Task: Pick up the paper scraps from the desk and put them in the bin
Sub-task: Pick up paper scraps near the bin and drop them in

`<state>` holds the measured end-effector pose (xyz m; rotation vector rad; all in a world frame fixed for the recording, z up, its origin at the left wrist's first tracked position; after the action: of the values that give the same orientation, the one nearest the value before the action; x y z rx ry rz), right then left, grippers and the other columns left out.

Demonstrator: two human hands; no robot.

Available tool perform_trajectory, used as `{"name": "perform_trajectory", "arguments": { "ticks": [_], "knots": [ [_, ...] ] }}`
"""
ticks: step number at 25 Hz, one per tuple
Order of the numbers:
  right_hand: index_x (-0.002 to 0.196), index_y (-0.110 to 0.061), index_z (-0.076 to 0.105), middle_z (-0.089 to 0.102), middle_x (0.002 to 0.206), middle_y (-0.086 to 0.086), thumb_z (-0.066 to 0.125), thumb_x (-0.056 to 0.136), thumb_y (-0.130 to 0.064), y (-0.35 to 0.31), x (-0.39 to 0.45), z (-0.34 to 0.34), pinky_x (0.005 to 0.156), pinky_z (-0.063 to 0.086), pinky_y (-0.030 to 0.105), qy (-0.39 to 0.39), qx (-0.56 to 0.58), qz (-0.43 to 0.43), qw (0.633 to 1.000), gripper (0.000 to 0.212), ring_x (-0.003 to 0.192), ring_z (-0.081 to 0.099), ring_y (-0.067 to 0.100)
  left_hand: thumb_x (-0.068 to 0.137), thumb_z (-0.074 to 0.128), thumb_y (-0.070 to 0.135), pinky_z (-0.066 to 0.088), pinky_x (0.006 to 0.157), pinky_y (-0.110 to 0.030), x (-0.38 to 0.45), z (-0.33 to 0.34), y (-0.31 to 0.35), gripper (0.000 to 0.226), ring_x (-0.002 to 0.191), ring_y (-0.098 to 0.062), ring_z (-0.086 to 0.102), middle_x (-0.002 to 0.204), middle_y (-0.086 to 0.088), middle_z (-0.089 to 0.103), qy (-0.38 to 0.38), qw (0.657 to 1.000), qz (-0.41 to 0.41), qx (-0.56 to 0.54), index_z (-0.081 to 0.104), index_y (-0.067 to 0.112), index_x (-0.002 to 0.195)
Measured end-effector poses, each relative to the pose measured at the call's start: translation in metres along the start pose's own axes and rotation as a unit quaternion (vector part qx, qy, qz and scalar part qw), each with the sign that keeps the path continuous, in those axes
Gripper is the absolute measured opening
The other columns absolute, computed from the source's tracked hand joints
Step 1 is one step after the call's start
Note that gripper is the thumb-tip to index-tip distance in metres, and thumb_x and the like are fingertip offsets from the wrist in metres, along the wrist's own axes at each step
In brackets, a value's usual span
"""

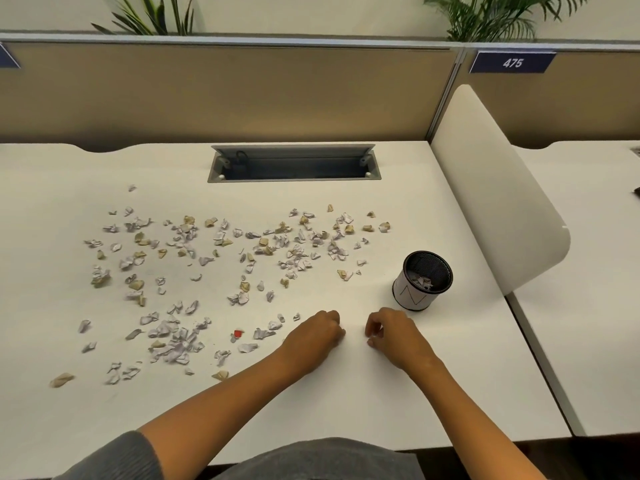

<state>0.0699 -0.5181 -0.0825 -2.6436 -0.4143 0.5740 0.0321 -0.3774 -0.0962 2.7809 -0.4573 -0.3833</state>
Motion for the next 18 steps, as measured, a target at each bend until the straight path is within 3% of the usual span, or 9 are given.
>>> {"name": "perform_trajectory", "arguments": {
  "ticks": [5, 8, 10, 12, 15, 18],
  "knots": [
    [0.091, -0.017, 0.069, 0.062, 0.099, 0.000, 0.050, 0.086, -0.002, -0.012, 0.002, 0.011, 0.073, 0.048, 0.028, 0.005, -0.018, -0.014, 1.000, 0.025, 0.090, 0.060, 0.020, 0.090, 0.044, -0.004, 0.043, 0.060, -0.044, -0.003, -0.003, 0.008, 0.018, 0.081, -0.033, 0.055, 0.093, -0.012, 0.052, -0.012, 0.999, -0.003, 0.053, 0.058, 0.000, 0.079],
    [0.093, -0.015, 0.067, 0.063, 0.097, 0.001, 0.049, 0.086, -0.004, -0.020, 0.006, 0.010, 0.073, 0.047, 0.029, 0.014, -0.010, -0.016, 1.000, 0.022, 0.088, 0.060, 0.021, 0.091, 0.041, -0.003, 0.034, 0.058, -0.040, -0.005, -0.002, 0.011, 0.022, 0.082, -0.033, 0.053, 0.091, -0.015, 0.053, -0.021, 0.996, -0.002, 0.083, 0.045, 0.007, 0.071],
    [0.092, -0.013, 0.068, 0.068, 0.092, 0.003, 0.051, 0.086, -0.005, -0.024, 0.012, 0.004, 0.073, 0.051, 0.033, 0.029, 0.029, -0.004, 0.999, 0.020, 0.084, 0.063, 0.022, 0.090, 0.042, -0.003, 0.038, 0.059, -0.042, -0.006, -0.002, 0.008, 0.019, 0.083, -0.034, 0.054, 0.092, -0.016, 0.054, -0.018, 0.997, -0.016, 0.069, 0.049, 0.003, 0.073],
    [0.094, -0.011, 0.068, 0.069, 0.093, 0.005, 0.050, 0.087, -0.003, -0.029, 0.025, -0.005, 0.073, 0.052, 0.033, 0.050, 0.062, -0.003, 0.997, 0.021, 0.086, 0.064, 0.023, 0.088, 0.045, -0.002, 0.046, 0.065, -0.043, -0.007, -0.005, 0.000, 0.017, 0.086, -0.032, 0.057, 0.096, -0.014, 0.058, -0.005, 0.999, -0.037, 0.028, 0.060, -0.001, 0.080],
    [0.097, -0.013, 0.068, 0.066, 0.106, 0.003, 0.049, 0.094, -0.003, -0.037, 0.055, -0.017, 0.077, 0.049, 0.030, 0.094, 0.097, 0.003, 0.991, 0.022, 0.095, 0.063, 0.022, 0.083, 0.054, 0.002, 0.051, 0.075, -0.034, -0.009, -0.018, -0.017, 0.018, 0.089, -0.024, 0.061, 0.099, -0.007, 0.065, 0.033, 0.991, -0.084, -0.094, 0.071, 0.005, 0.087],
    [0.099, -0.011, 0.069, 0.063, 0.115, 0.007, 0.045, 0.096, 0.001, -0.045, 0.087, -0.026, 0.074, 0.043, 0.027, 0.130, 0.134, 0.016, 0.982, 0.027, 0.096, 0.061, 0.021, 0.078, 0.059, 0.002, 0.052, 0.075, -0.027, -0.015, -0.037, -0.039, 0.020, 0.086, -0.017, 0.064, 0.094, -0.003, 0.069, 0.094, 0.969, -0.136, -0.183, 0.076, 0.009, 0.085]
  ]
}}
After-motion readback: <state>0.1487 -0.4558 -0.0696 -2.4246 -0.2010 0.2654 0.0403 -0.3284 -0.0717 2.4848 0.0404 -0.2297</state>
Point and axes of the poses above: each hand's wrist, its own x-axis towards the middle knuckle, its own z-axis out of the palm, y = z × x, the point moved 7 cm from there along x, towards the middle knuckle
